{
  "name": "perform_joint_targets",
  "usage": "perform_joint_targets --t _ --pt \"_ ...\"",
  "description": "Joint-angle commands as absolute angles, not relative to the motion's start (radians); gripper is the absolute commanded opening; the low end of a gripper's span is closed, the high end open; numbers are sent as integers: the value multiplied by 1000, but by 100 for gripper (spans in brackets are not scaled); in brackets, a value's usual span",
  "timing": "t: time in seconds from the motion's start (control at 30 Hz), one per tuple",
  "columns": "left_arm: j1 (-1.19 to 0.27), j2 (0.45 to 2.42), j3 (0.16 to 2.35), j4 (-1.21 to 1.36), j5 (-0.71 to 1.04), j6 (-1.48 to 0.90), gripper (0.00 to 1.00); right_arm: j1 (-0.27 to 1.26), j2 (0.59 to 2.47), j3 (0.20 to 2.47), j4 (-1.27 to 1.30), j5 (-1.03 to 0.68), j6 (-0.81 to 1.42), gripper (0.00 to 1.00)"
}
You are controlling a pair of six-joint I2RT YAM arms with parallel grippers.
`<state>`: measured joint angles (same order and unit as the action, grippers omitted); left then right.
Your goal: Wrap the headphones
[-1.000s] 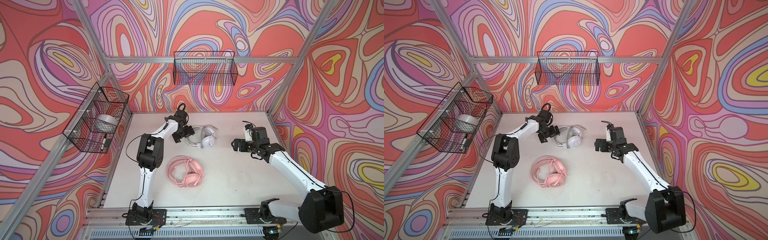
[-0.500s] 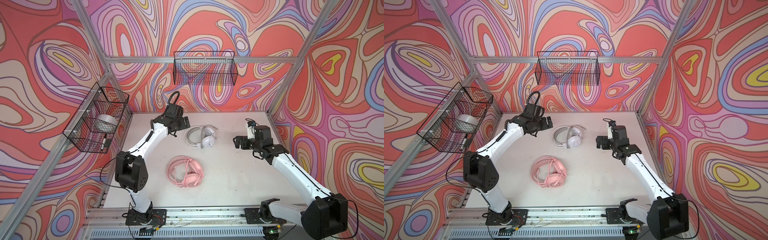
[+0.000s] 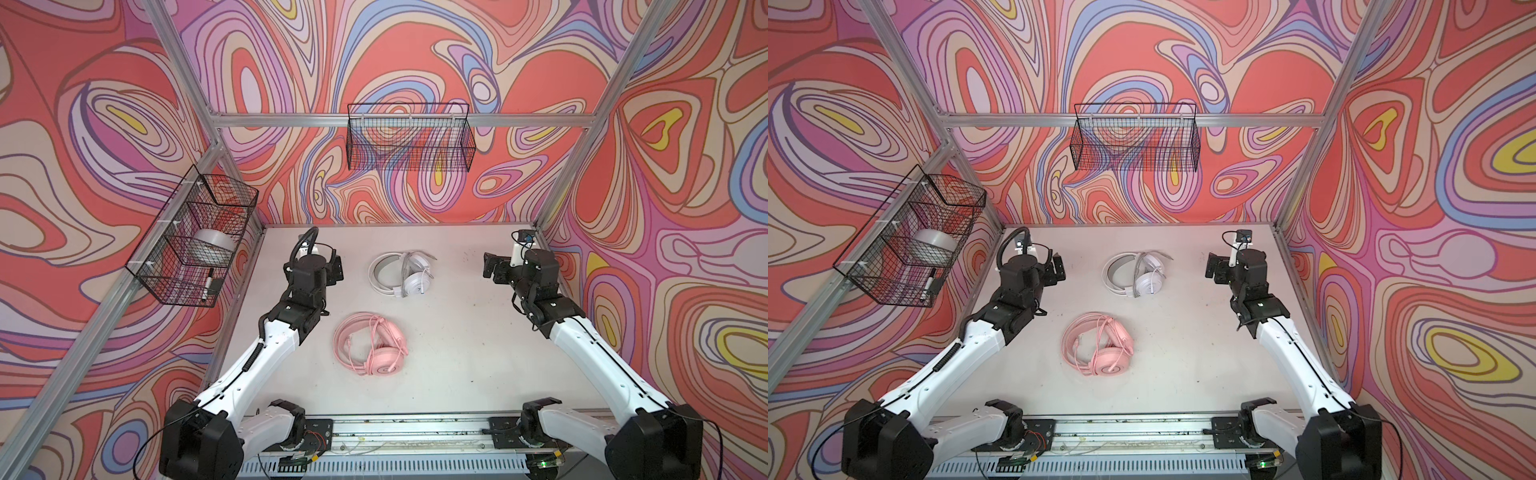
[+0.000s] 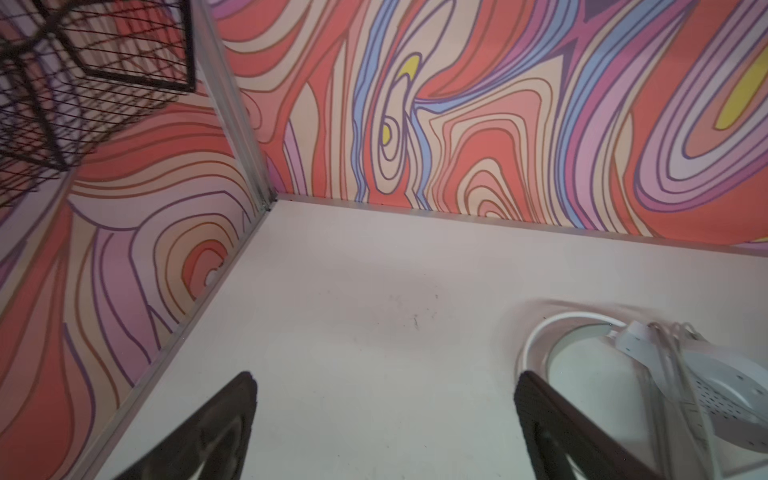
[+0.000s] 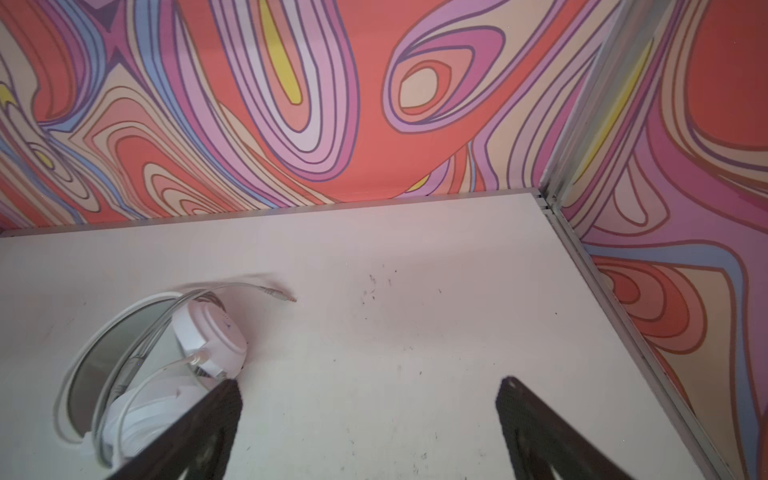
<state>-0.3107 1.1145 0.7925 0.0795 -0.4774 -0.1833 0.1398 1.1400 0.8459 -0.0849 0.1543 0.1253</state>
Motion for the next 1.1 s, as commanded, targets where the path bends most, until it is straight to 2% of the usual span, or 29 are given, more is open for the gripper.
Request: perform_joint_targets --t 0.0,0.13,0.27,0.6,1.07 --pt "-253 1058 677 247 -563 -158 100 109 1162 768 44 251 177 99" --pt "-209 1031 562 270 -587 -205 100 85 1193 631 277 334 189 99" --pt "-209 1060 459 362 -619 -175 100 85 1256 536 457 317 100 98" --pt "-207 1266 432 566 -566 -75 100 84 1454 450 779 334 51 98" --pt "-120 1357 331 809 -485 -60 100 73 1665 425 1010 265 14 99"
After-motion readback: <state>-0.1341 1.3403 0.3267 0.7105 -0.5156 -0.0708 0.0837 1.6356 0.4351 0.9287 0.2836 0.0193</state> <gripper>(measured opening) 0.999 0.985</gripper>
